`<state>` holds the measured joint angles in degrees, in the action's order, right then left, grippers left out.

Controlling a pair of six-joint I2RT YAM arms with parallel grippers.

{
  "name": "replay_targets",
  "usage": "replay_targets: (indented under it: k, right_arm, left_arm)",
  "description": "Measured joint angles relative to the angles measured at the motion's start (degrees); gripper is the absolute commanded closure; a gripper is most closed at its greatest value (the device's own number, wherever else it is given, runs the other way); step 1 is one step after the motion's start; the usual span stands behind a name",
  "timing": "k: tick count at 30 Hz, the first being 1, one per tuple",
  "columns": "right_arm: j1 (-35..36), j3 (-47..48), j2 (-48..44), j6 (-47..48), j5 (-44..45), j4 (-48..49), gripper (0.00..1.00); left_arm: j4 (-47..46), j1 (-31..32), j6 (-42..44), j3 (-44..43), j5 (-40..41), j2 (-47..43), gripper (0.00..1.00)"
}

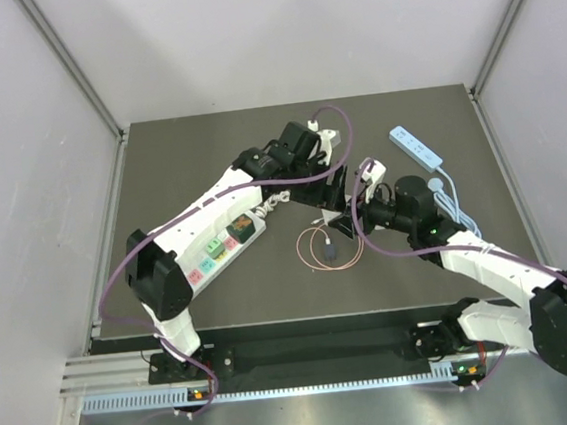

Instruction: Insert the plug

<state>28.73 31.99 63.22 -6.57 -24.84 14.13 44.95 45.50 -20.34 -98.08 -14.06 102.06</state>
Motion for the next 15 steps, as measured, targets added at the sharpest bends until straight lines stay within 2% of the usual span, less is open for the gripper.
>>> replay_targets:
  k: [11,14,15]
  right_arm:
    - [0.0,0.1,1.4,0.1,0.8,-2.4,1.0]
    - [0.0,0.1,1.4,0.3,0.7,-2.7,1.0]
    - [0.0,0.1,1.4,0.4,0.7,-2.8,1.0]
  left_arm:
    - [0.3,0.0,0.1,-0.4,-0.2,2.6,0.18]
    - [-0.2,-0.2,-0.2,-0.4,-1.7,3.5,0.23]
    - [-0.4,-0.3,-0.5,-0.4,-2.4,3.9,0.29]
